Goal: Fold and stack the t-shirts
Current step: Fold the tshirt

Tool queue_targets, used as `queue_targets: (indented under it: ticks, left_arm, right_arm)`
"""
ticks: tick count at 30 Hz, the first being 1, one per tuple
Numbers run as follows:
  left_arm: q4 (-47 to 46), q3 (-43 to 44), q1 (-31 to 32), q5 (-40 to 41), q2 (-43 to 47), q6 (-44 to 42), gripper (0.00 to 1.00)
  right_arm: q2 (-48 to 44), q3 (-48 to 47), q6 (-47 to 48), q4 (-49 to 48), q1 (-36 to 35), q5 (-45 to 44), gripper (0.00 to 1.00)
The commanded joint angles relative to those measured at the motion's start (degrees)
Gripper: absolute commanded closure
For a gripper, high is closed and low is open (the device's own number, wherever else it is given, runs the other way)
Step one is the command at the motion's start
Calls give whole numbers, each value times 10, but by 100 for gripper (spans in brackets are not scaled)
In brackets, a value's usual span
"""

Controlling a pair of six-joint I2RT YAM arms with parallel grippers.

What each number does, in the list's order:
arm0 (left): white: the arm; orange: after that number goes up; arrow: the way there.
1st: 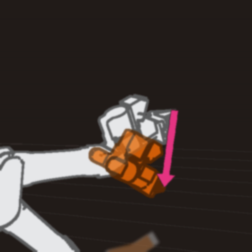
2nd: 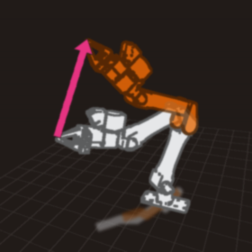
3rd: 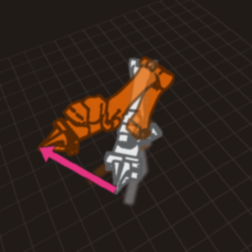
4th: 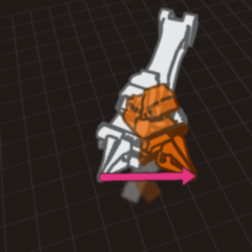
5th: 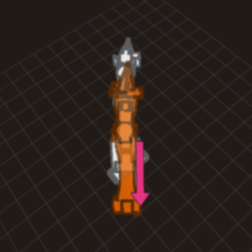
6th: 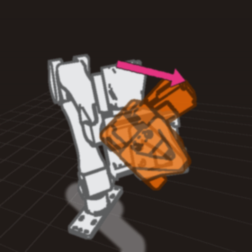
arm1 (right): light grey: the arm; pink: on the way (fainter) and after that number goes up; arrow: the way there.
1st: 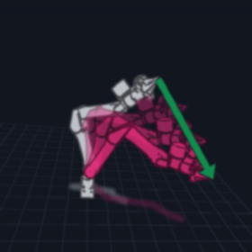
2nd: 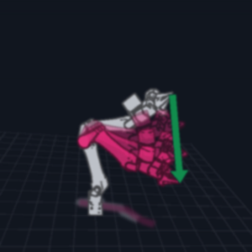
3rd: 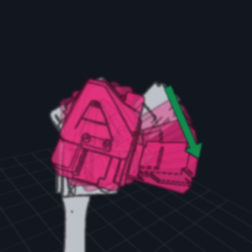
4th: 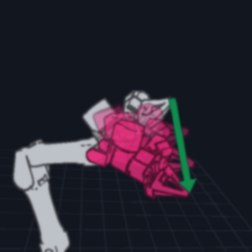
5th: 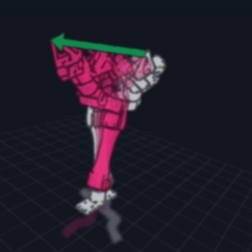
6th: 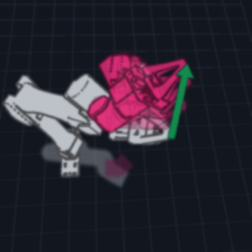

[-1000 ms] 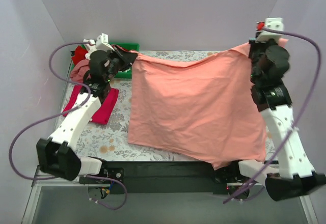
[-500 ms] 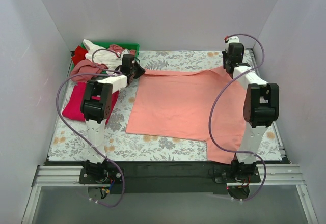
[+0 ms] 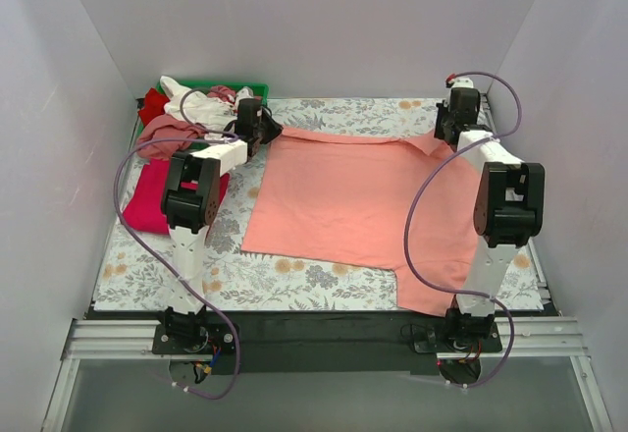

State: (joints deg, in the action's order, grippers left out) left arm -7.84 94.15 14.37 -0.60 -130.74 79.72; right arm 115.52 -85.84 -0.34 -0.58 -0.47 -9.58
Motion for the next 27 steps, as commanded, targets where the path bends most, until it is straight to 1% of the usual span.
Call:
queue_targets:
  ticks: [1,2,8,12,16,18,19,21,22,24,25,26,27]
  left_arm:
    - [-1,-31,-2,17,61,-12,100]
    - [-2,-47,-2,10,72,-12,100]
    - [-16,-117,-2,7,123,-11,100]
    - [-21,-178,-2,9,173,-17,100]
    - [-21,-218,-2,13,205,-20,100]
    - [-14,-224,-3,20,212,-23,100]
    - [3,-225,-3,26,215,-23,100]
    - [25,-224,-3,49,221,-22,100]
    - [43,-225,-3,52,223,-23,100]
    - [55,-229,-3,51,228,-26,100]
    - [63,-230,-3,51,231,-26,100]
    - [67,-238,-3,51,233,-26,99]
    - [75,-241,-3,54,241,-25,95]
  right_arm:
    - [-92,43,-58,40,-1,9,97]
    - [-118,57,-67,54,-1,10,97]
    - [-198,159,-138,109,-1,9,96]
    - [-266,229,-174,131,-10,-25,96]
    - [-319,286,-204,152,-22,-32,94]
    - [-339,315,-209,162,-27,-31,92]
    - [-343,321,-210,166,-31,-28,89]
    - [-348,332,-210,180,-33,-25,87]
    - [-348,337,-210,186,-33,-28,82]
    - [-349,339,-208,208,-33,-31,76]
    - [-351,341,-210,216,-33,-28,70]
    - [-354,342,-212,222,-33,-23,68]
    - [-363,345,-211,227,-33,-14,63]
